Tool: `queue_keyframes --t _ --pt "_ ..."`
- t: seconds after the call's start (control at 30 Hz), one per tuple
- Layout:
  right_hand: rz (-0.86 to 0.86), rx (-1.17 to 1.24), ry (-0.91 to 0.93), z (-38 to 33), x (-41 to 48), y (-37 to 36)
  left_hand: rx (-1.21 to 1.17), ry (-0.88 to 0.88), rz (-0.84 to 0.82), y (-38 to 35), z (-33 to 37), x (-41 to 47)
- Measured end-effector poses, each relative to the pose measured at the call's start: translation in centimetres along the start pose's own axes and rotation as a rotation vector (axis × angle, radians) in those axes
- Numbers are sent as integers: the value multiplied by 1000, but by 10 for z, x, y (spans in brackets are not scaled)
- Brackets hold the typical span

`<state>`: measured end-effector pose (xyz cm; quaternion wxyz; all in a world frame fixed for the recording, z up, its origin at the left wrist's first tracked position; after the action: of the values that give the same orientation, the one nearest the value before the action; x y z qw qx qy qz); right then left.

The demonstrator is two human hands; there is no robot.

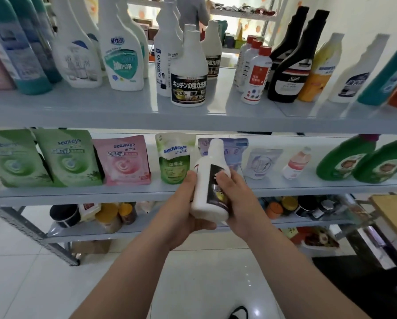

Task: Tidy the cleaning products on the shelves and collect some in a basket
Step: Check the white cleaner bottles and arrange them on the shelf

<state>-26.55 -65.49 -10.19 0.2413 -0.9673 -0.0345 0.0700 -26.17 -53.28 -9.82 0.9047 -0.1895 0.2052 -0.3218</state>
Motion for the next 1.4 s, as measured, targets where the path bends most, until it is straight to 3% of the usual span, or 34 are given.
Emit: queue_keyframes --t 0.13,0.23,0.43,0.57,0.67,0.8,0.87,1.0,1.1,1.17,1.23,1.33,1.4 --pt "15 -100 12 -14 4 8 100 11 1 4 2 8" --pt "-20 -110 31 -19 10 16 189 -76 -22 10 4 17" --pt "-247 -432 204 -41 13 23 530 -269 143 27 15 23" --pt "-311 -511 214 -49 24 29 687 -354 261 26 21 28" --pt "-296 -656 170 -61 31 29 872 -392 402 24 26 31" --pt "-108 -1169 305 -90 36 31 1152 -387 560 16 27 34" --pt "-64 -1193 333 -96 37 29 1242 -391 625 14 29 34" --pt "-7 -1314 186 -103 44 33 1544 -490 697 4 37 31" --pt "20 -1580 -32 -110 53 35 1675 -488 674 0 39 29" --pt "6 -1749 -27 -117 57 28 1644 -463 619 3 40 28" --pt "-13 -1809 220 -124 53 13 1463 -396 492 13 43 27" --pt "-127 -1670 679 -128 32 -8 1099 -316 191 28 42 28" --pt "-147 -1536 767 -126 27 -10 943 -295 96 33 39 25"
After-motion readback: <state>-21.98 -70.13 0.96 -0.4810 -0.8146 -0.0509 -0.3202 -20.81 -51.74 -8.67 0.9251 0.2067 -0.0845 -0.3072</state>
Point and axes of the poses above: each hand's wrist, its own x-axis towards the middle knuckle, its own y-axis out of the back of the hand, z = x × y, the point moved 6 cm from there along x, towards the middle knuckle, and after that the axes turned 13 degrees about -z, right-handed, at the moved point
